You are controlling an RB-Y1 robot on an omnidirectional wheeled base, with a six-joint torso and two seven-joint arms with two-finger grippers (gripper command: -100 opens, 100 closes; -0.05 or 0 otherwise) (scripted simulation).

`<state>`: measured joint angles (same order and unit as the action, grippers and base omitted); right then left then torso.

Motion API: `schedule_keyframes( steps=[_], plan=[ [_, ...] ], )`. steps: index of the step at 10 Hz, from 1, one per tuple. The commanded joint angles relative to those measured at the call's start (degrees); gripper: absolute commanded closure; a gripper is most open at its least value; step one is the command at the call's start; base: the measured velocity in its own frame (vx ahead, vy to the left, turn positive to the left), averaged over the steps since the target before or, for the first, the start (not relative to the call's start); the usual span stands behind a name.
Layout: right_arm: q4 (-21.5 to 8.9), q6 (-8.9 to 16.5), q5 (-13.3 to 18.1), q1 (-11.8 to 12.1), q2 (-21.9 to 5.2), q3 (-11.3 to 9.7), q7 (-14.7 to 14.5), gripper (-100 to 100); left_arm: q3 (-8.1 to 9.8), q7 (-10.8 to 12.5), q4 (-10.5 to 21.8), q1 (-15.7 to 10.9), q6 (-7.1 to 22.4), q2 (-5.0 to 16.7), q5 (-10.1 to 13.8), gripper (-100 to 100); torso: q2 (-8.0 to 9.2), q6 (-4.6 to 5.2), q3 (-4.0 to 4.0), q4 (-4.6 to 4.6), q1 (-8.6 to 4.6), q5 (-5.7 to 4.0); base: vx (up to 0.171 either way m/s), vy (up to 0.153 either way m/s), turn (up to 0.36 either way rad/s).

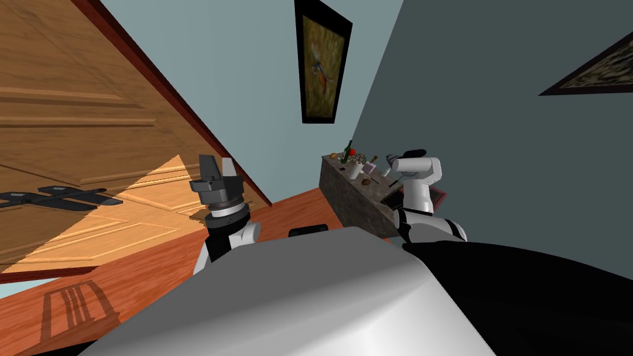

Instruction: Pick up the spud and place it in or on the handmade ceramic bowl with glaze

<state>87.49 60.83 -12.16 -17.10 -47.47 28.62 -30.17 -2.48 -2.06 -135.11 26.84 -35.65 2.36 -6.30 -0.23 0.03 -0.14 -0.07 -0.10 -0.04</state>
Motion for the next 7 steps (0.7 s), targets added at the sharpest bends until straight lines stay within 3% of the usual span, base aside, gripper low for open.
schedule_keyframes(
  steps=[1,3,6,7],
  plan=[
    [-2.86,2.86,-0.75,-0.96,-1.33,-0.28,-1.82,-100,0.00,0.00,0.00,0.00,0.00,0.00,0.00,0,0.00,0.00,0.00,0.00,0.00,0.00,0.052,-0.020,0.104],
    [-3.09,5.11,-0.75,-0.96,-1.33,-0.28,-1.82,-100,0.00,0.00,0.00,0.00,0.00,0.00,0.00,0,-0.01,-0.01,-0.01,0.00,0.00,0.00,0.034,-0.021,0.030],
    [-8.32,10.01,-2.32,-1.84,-3.17,-0.80,-4.82,-100,0.00,0.00,0.00,0.00,0.00,0.00,0.00,0,0.01,0.00,0.01,0.00,-0.02,0.00,0.044,-0.032,0.099],
    [-8.32,11.41,-2.32,-1.84,-3.17,-0.80,-4.82,-100,0.00,0.00,0.00,0.00,0.00,0.00,0.00,0,-0.01,-0.02,-0.01,0.00,-0.06,-0.01,0.043,-0.033,0.059]
  ],
)
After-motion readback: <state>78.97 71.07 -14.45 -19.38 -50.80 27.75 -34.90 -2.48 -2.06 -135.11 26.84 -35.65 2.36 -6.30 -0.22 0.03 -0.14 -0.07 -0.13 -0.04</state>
